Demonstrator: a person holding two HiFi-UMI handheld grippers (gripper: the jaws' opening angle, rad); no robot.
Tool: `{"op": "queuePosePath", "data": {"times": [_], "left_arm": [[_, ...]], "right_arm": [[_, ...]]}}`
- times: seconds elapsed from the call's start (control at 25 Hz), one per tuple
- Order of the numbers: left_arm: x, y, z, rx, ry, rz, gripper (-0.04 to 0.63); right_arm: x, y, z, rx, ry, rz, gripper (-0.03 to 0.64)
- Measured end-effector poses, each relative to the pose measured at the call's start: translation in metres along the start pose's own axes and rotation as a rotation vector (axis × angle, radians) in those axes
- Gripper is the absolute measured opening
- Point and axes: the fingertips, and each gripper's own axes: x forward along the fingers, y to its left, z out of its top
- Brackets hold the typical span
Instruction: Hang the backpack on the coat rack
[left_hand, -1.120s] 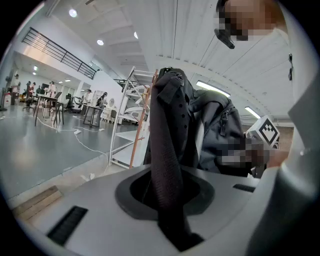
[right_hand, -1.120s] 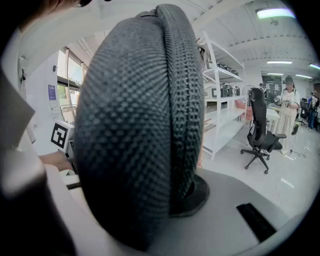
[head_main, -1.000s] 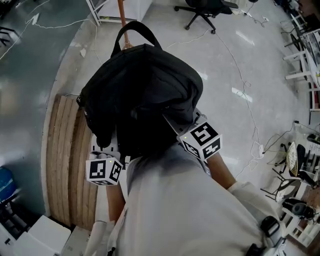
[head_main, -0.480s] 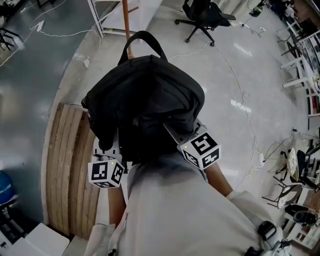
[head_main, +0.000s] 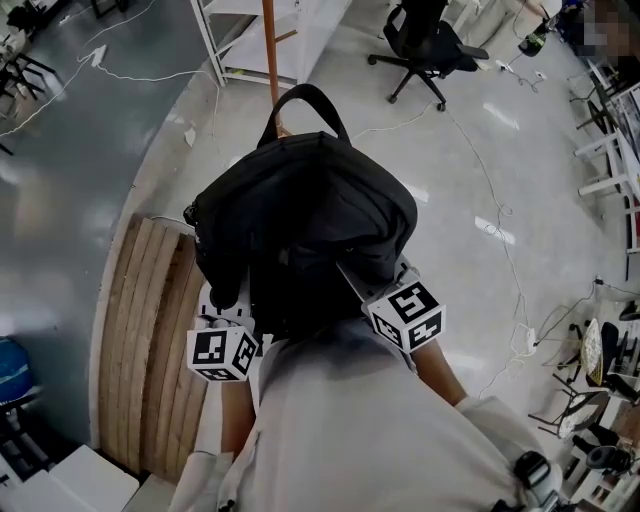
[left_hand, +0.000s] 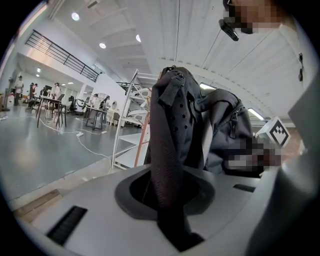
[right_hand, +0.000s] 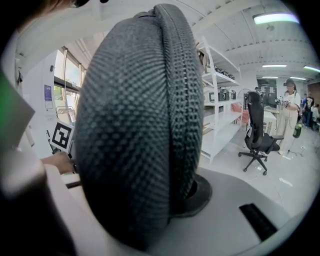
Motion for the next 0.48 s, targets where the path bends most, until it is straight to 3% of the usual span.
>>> {"op": "queuePosePath", "data": {"times": [0.48], "left_arm": [[0.079, 0.007, 0.025, 0.020, 0.021, 0.038, 0.060]], "right_arm": [[0.038, -0.069, 0.033, 0.018, -0.002, 0.024, 0.118]]}}
